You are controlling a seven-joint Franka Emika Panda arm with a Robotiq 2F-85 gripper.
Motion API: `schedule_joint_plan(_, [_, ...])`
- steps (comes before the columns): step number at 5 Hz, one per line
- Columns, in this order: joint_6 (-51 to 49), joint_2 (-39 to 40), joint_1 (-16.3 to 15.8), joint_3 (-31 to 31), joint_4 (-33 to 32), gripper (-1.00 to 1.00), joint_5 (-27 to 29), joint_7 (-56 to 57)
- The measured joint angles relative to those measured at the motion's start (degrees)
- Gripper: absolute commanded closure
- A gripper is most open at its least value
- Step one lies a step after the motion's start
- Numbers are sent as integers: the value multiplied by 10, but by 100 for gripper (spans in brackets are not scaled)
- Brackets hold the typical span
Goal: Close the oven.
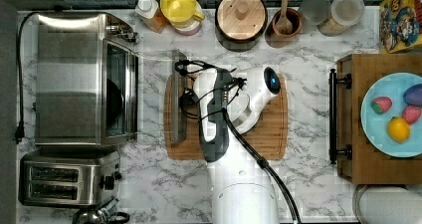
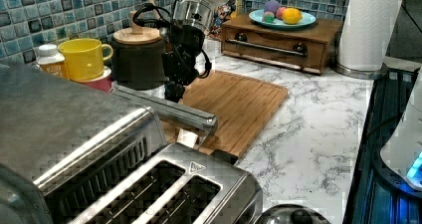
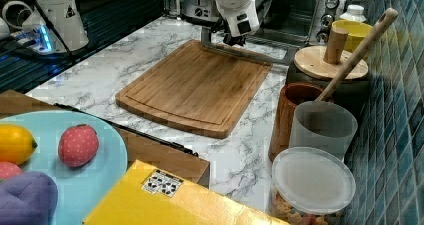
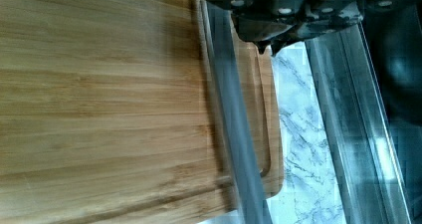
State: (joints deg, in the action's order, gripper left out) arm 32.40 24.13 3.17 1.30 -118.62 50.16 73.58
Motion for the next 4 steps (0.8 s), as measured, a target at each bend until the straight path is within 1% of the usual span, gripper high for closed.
schedule_joint_plan(1, [-3, -12, -3, 0, -1, 100, 0, 0])
schedule_joint_plan(2, [-6, -36, -3, 12, -1, 100, -18, 0])
schedule_joint_plan(3, [3, -72, -14, 27, -1, 100, -62, -15])
schedule_joint_plan(4, [13, -103, -52, 34, 10, 100, -180, -129])
